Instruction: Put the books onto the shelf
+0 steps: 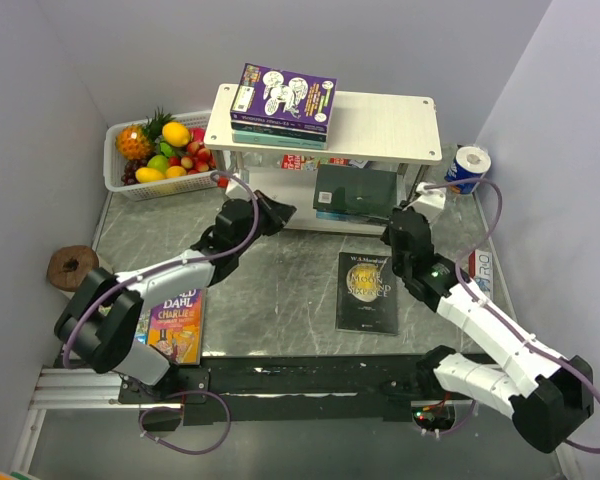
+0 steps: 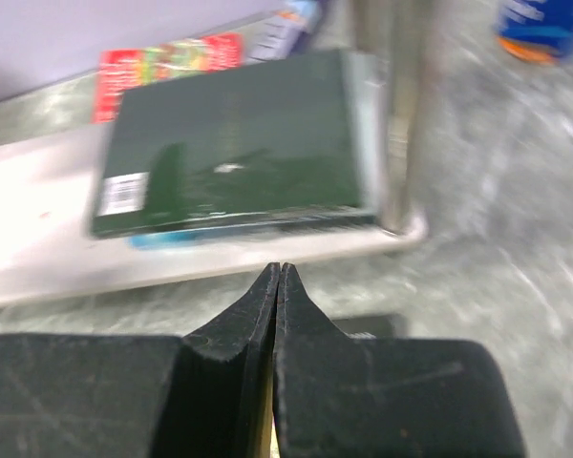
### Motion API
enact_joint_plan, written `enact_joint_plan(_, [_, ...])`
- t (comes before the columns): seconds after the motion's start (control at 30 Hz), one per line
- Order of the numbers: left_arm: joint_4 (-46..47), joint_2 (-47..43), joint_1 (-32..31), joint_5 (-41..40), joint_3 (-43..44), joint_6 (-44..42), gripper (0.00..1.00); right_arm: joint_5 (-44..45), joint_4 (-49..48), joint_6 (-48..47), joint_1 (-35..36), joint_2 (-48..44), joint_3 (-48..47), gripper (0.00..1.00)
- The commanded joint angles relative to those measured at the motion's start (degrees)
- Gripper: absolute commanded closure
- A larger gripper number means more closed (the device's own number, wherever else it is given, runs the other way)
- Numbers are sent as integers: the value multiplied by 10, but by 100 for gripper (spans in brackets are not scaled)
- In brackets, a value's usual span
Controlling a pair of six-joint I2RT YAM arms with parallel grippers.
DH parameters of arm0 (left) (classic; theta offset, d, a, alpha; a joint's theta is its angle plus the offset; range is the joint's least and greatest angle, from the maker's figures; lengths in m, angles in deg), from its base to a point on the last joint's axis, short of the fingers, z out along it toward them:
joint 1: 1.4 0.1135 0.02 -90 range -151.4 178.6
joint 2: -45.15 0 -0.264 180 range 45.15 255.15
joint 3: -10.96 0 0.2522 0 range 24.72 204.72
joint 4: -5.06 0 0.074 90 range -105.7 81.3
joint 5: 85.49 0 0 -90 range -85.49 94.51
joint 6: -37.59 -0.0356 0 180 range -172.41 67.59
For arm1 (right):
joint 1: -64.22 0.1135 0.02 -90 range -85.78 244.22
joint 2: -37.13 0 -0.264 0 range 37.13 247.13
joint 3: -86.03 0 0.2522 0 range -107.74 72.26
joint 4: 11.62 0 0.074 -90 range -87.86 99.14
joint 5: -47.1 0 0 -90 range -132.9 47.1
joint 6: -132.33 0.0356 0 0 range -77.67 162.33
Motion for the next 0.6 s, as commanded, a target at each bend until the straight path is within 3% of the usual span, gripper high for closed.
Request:
enact_joint_plan(0.0, [10,25,4,-11,35,-18,99,32,117,84,-51,12,-30,68])
enact_joint_plan(0.03, [13,27,3,-12,33,-19,99,25,112,89,-69,5,-23,47])
enact_joint_plan(0.13, [29,35,3,-17,31,-19,99,-5,73,104,-102,-23,23,28])
enact_joint_plan(0.17, [36,40,3,-15,31,-17,99,-12,68,121,-110,-30,41,27])
enact_joint_plan(0.3, [58,73,4,-2,38,-12,99,-13,60,165,-141,-63,78,35])
enact_joint_plan(0.33, [65,79,5,-1,37,-6,99,-15,63,179,-152,-65,83,45])
enact_joint_plan(0.47, [92,109,17,6,39,21,99,-36,60,244,-206,-56,91,65])
enact_joint_plan(0.57, [113,137,24,16,60,34,99,-68,64,277,-239,-17,69,64])
